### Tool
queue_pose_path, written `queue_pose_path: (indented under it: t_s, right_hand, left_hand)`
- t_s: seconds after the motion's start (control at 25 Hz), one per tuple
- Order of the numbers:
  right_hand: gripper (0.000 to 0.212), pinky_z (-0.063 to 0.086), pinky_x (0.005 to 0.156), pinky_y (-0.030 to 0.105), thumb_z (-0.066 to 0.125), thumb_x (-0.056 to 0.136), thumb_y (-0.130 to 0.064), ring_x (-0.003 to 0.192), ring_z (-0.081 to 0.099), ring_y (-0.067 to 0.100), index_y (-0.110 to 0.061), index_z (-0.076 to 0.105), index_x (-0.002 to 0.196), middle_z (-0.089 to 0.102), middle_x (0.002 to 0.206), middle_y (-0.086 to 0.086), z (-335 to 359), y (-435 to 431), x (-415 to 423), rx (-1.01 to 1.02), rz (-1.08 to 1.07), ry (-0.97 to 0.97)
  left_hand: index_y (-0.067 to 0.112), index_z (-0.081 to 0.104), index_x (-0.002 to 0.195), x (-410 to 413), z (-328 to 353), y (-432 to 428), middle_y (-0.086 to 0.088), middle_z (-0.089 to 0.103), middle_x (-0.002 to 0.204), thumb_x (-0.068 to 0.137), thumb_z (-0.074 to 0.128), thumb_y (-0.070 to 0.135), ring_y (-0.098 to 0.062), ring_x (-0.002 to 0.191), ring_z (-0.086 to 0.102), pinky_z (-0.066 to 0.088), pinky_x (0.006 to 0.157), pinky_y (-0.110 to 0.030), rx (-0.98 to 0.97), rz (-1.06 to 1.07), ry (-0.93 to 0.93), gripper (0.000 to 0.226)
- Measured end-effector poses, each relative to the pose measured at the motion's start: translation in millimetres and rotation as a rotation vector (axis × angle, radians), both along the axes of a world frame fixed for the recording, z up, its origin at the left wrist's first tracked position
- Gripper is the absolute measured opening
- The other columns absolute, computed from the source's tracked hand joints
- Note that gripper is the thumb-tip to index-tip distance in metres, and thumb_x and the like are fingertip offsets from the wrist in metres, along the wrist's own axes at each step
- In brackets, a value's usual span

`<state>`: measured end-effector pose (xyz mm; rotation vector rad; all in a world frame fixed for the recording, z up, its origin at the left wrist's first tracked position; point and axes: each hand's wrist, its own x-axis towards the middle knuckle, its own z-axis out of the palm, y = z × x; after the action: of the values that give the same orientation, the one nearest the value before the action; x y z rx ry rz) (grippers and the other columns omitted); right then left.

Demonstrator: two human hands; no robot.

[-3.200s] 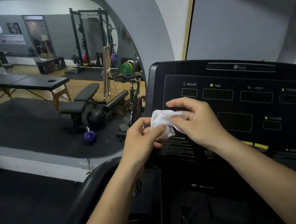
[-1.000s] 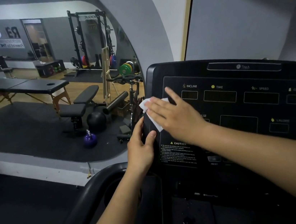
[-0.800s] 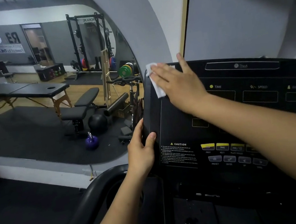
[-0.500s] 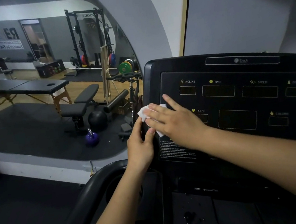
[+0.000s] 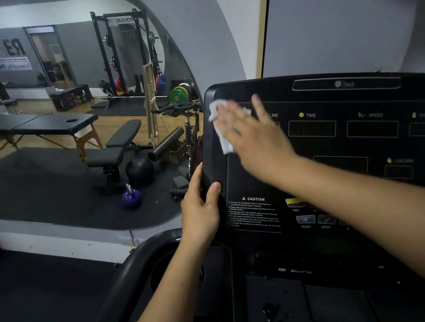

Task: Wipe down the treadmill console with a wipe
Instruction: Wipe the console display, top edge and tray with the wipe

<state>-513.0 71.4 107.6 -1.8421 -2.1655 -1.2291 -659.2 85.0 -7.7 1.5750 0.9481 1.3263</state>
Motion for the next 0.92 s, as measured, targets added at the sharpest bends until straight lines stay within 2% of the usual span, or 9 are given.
queue_pose_path:
  t_s: [0.12, 0.24, 0.4, 0.6, 0.76, 0.84, 0.92]
  right_hand:
    - [0.069, -0.006, 0.116, 0.055, 0.034, 0.085, -0.015, 0.149, 0.010, 0.027, -0.011, 0.020, 0.152, 0.013, 0.161, 0.011, -31, -25, -3, -0.139, 0.105, -0.088]
    - [0.066, -0.009, 0.113, 0.057, 0.038, 0.090, -0.019, 0.149, 0.012, 0.025, -0.013, 0.019, 0.152, 0.013, 0.161, 0.010, -11, -14, 11, -0.105, 0.054, -0.183]
    - [0.066, -0.007, 0.113, 0.060, 0.043, 0.096, -0.022, 0.149, 0.009, 0.024, -0.012, 0.012, 0.154, 0.008, 0.162, 0.009, 21, 4, 22, -0.010, -0.082, -0.126]
    - [0.066, -0.008, 0.112, 0.062, 0.025, 0.091, -0.024, 0.149, 0.001, 0.026, -0.009, 0.010, 0.153, 0.004, 0.162, 0.012, 15, 4, 5, 0.042, -0.186, -0.006]
    - [0.067, -0.006, 0.114, 0.060, 0.033, 0.094, -0.028, 0.149, 0.003, 0.030, -0.007, 0.009, 0.153, 0.006, 0.162, 0.015, 34, 16, 10, 0.118, -0.235, 0.204]
    - [0.067, -0.006, 0.114, 0.058, 0.030, 0.094, -0.029, 0.149, 0.000, 0.032, -0.005, 0.007, 0.153, 0.002, 0.161, 0.017, 25, 15, 0, 0.096, -0.188, 0.186]
    - [0.068, -0.007, 0.114, 0.059, 0.027, 0.093, -0.030, 0.148, -0.003, 0.034, -0.004, 0.006, 0.152, -0.001, 0.161, 0.019, 0, 7, -15, 0.035, -0.110, 0.087]
  left_hand:
    - [0.021, 0.041, 0.150, -1, 0, -1, 0.005, 0.051, 0.148, 0.099, 0.057, 0.017, -0.005, 0.137, 0.044, 0.036, 0.116, -0.032, 0.012, 0.018, 0.022, 0.054]
    - [0.023, 0.043, 0.148, -2, 1, -2, 0.008, 0.053, 0.145, 0.099, 0.057, 0.017, -0.002, 0.134, 0.047, 0.038, 0.113, -0.027, 0.011, 0.021, 0.013, 0.052]
    - [0.026, 0.045, 0.147, -1, 2, -3, 0.013, 0.057, 0.139, 0.099, 0.055, 0.015, 0.002, 0.129, 0.049, 0.040, 0.108, -0.020, 0.012, 0.003, -0.011, 0.050]
    - [0.027, 0.045, 0.147, -2, -1, -2, 0.016, 0.057, 0.138, 0.099, 0.056, 0.017, 0.006, 0.127, 0.050, 0.041, 0.102, -0.010, 0.011, 0.015, -0.001, 0.050]
    - [0.028, 0.043, 0.148, -2, -5, 1, 0.014, 0.057, 0.139, 0.099, 0.056, 0.019, 0.003, 0.128, 0.050, 0.039, 0.104, -0.017, 0.011, 0.017, -0.001, 0.051]
    - [0.027, 0.044, 0.148, 0, -7, 0, 0.013, 0.056, 0.140, 0.099, 0.057, 0.019, 0.002, 0.129, 0.049, 0.038, 0.107, -0.020, 0.004, 0.048, -0.005, 0.051]
    - [0.026, 0.044, 0.147, 1, -7, -1, 0.015, 0.053, 0.141, 0.098, 0.058, 0.019, 0.006, 0.129, 0.046, 0.036, 0.106, -0.013, 0.013, 0.078, 0.008, 0.051]
